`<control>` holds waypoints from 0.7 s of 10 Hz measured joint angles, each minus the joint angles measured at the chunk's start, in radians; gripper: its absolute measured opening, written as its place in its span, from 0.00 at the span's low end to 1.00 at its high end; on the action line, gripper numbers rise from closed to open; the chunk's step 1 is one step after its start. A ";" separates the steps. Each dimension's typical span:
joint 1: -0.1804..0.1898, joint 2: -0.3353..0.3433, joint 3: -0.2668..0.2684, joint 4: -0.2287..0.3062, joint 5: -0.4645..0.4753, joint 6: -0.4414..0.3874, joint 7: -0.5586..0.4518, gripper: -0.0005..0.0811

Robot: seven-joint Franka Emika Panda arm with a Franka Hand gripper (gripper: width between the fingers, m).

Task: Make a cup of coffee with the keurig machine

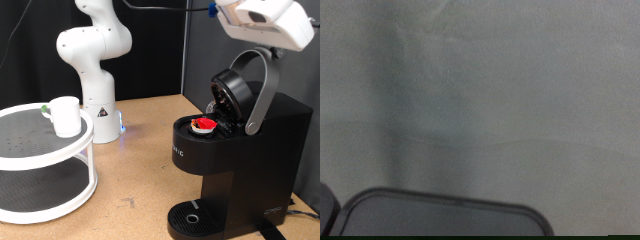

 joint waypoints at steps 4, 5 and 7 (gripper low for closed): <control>-0.011 -0.003 -0.020 -0.003 0.001 -0.036 -0.037 0.01; -0.014 -0.006 -0.025 -0.004 0.001 -0.050 -0.047 0.01; -0.023 -0.013 -0.036 -0.006 0.002 -0.082 -0.071 0.01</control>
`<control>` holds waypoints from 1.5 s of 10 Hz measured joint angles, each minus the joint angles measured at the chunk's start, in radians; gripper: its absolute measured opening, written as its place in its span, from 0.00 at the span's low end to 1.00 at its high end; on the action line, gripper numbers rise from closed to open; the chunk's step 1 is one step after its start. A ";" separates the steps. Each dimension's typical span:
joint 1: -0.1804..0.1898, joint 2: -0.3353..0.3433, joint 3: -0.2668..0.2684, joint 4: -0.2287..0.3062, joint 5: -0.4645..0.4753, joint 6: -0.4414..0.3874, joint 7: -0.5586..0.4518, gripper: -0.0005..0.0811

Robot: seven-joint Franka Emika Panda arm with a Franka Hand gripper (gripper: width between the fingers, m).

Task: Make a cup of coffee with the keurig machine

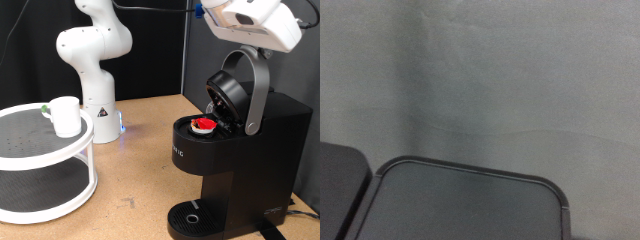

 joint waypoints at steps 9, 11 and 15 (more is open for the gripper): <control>-0.074 -0.042 -0.075 -0.064 -0.073 -0.090 -0.044 0.01; -0.084 -0.042 -0.080 -0.074 -0.075 -0.090 -0.062 0.01; -0.090 -0.050 -0.088 -0.088 -0.102 -0.090 -0.093 0.01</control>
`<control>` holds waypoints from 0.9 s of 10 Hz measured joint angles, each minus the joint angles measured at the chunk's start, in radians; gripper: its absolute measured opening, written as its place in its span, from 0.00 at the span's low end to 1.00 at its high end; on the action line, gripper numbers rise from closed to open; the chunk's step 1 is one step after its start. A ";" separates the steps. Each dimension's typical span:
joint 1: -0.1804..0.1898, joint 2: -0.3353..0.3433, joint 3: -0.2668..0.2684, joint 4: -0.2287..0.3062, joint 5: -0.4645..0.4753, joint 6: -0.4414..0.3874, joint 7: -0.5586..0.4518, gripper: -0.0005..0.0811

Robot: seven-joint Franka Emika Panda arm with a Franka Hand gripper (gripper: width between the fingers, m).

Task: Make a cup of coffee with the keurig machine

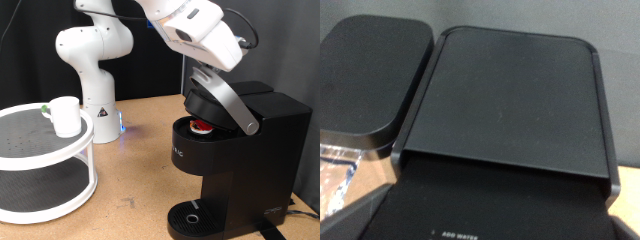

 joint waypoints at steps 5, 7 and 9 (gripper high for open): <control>-0.003 -0.006 -0.002 -0.017 -0.030 0.014 -0.003 0.01; -0.006 -0.006 -0.003 -0.025 -0.047 0.021 -0.005 0.01; -0.017 -0.006 -0.009 -0.054 -0.077 0.026 -0.037 0.01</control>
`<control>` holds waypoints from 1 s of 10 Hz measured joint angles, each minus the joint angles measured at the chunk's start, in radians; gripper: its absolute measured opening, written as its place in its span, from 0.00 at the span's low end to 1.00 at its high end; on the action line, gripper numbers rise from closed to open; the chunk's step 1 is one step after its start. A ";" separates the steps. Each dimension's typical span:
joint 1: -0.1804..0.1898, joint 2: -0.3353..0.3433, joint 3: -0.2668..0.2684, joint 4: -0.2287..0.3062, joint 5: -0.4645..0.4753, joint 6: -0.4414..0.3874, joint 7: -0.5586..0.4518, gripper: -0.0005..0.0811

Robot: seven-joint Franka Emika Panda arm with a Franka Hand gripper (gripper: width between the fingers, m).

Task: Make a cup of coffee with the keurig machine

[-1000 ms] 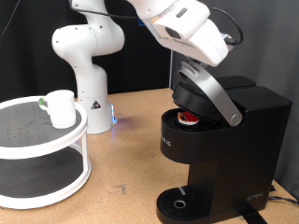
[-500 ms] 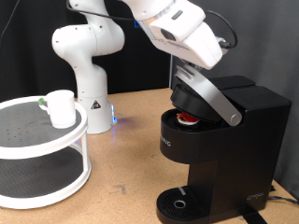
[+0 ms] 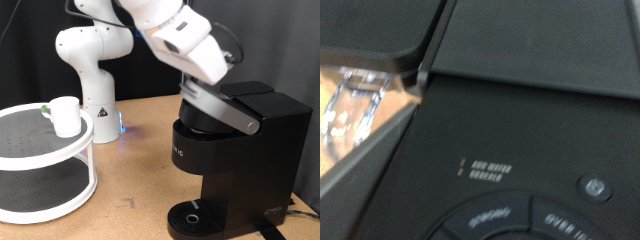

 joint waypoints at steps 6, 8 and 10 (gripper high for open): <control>-0.014 -0.001 -0.007 -0.050 -0.005 0.047 -0.054 0.01; -0.014 -0.001 -0.007 -0.057 -0.006 0.059 -0.054 0.01; -0.014 -0.001 -0.006 -0.070 -0.006 0.083 -0.054 0.01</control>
